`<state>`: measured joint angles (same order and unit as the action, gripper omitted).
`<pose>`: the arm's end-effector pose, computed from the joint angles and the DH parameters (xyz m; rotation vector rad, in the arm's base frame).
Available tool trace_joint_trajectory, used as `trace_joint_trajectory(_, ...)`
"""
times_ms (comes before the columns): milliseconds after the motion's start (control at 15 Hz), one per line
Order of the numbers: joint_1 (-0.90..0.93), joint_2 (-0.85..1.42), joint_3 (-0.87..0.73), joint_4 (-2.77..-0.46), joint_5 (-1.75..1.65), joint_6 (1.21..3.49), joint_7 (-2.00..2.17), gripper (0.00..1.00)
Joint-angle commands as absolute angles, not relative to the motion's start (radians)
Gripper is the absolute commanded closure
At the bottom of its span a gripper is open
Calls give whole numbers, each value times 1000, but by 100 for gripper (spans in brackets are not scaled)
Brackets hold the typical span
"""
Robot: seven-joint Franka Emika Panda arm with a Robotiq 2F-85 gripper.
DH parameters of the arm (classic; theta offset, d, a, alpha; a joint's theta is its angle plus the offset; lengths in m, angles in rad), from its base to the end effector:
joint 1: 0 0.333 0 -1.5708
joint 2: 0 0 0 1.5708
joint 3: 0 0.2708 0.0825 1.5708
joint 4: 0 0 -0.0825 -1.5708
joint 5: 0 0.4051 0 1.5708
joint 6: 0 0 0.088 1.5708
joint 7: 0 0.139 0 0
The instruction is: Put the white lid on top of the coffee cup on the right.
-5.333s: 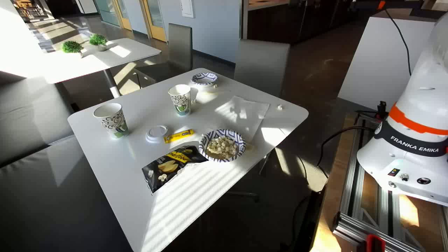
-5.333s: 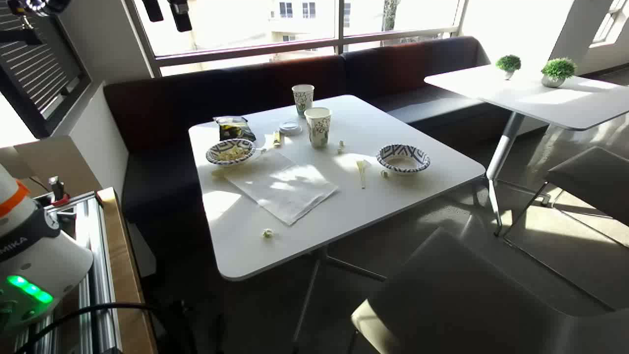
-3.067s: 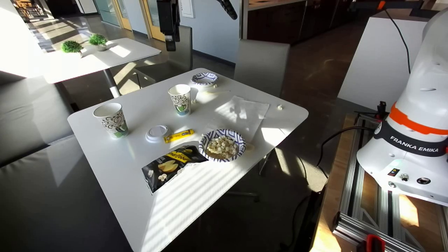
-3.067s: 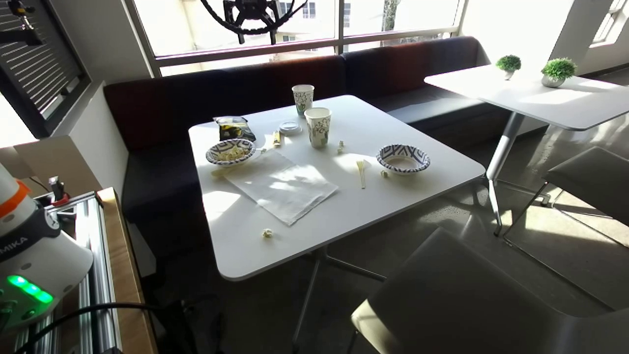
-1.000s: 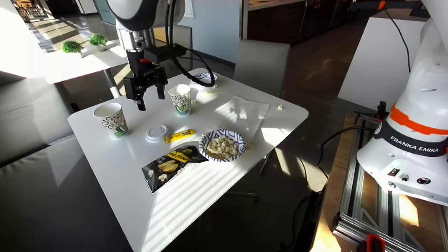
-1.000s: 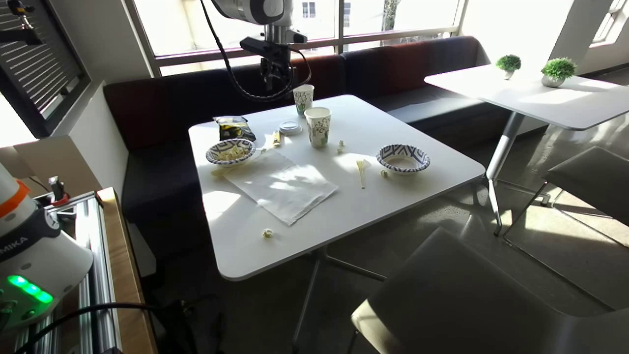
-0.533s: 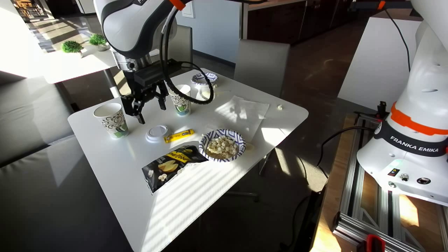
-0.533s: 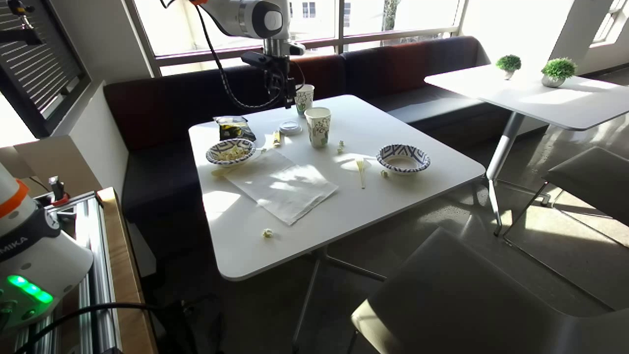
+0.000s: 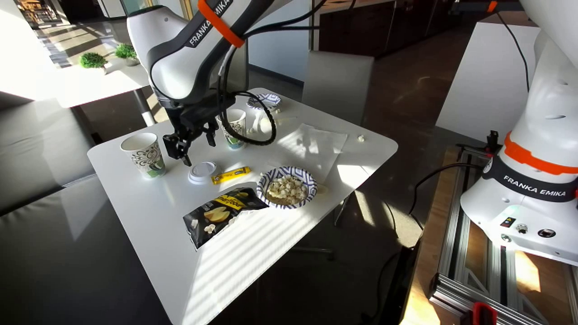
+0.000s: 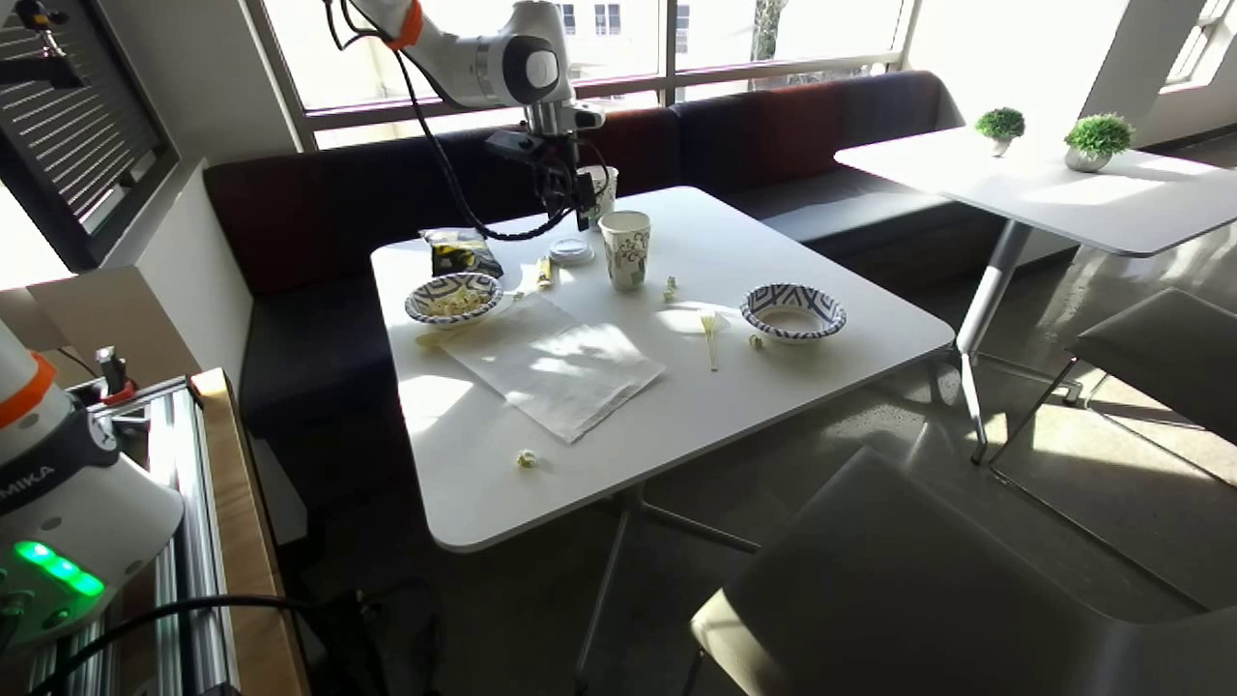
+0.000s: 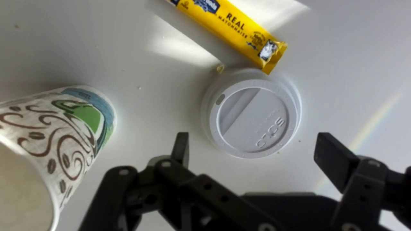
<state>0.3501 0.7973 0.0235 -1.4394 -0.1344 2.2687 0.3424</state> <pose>0.6675 0.2525 0.1420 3.0649 0.1666 0.0939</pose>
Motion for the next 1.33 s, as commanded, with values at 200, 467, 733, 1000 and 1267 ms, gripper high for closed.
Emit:
trace_joint_trajectory(200,355,799,20,-1432,-137,2266,343,0)
trace_joint_trajectory(467,342,826,32,-1414,-124,2288,322,0)
trace_joint_trajectory(733,335,851,36,-1398,-119,2287,310,0)
trace_joint_trajectory(1000,337,880,36,-1374,-121,2305,301,0)
trace_joint_trajectory(1267,331,906,47,-1353,-117,2312,266,0)
